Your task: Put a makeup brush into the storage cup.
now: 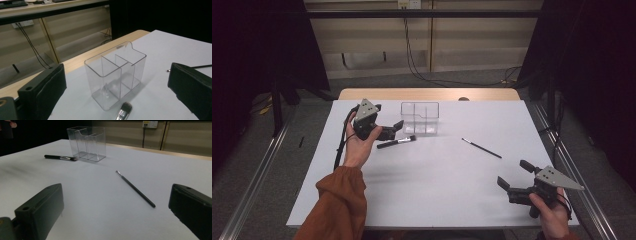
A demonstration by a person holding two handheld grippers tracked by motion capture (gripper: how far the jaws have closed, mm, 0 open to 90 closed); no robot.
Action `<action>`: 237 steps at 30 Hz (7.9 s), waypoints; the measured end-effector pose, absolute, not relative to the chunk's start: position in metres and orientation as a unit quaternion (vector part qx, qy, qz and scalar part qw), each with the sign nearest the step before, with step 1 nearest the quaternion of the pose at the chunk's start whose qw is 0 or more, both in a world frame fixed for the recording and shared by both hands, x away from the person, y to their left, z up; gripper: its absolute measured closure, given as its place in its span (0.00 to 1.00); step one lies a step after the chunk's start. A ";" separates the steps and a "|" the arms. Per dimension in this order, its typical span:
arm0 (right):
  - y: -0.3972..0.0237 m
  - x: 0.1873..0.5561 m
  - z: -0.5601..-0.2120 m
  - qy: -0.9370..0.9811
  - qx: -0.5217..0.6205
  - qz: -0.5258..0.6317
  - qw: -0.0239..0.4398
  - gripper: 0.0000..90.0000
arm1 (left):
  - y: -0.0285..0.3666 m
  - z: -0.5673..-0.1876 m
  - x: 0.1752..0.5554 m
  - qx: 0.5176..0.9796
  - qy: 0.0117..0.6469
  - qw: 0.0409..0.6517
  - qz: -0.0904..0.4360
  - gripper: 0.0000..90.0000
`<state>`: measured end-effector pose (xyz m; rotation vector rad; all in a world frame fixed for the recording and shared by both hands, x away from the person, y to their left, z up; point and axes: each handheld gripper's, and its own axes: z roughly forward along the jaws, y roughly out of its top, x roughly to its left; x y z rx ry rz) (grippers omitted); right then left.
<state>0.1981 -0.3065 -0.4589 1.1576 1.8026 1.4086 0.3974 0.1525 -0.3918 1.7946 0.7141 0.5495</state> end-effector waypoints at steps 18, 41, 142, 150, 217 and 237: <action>-0.306 0.198 -0.459 0.674 0.433 0.528 0.282 0.00 | 0.140 -0.388 0.424 0.815 0.300 0.452 0.201 0.05; -0.305 0.198 -0.459 0.676 0.431 0.528 0.280 0.00 | 0.129 -0.405 0.442 0.911 0.288 0.286 0.069 0.06; -0.304 0.199 -0.460 0.684 0.426 0.525 0.273 0.00 | 0.084 -0.449 0.469 0.972 0.200 0.119 -0.018 0.88; -0.303 0.199 -0.460 0.689 0.421 0.525 0.269 0.00 | 0.077 -0.449 0.468 0.974 0.203 0.102 -0.010 0.88; -0.304 0.199 -0.460 0.686 0.427 0.522 0.272 0.00 | 0.139 -0.413 0.415 0.828 0.299 0.470 0.070 0.88; -0.304 0.199 -0.460 0.685 0.425 0.525 0.272 0.00 | 0.138 -0.410 0.405 0.782 0.295 0.538 0.113 0.88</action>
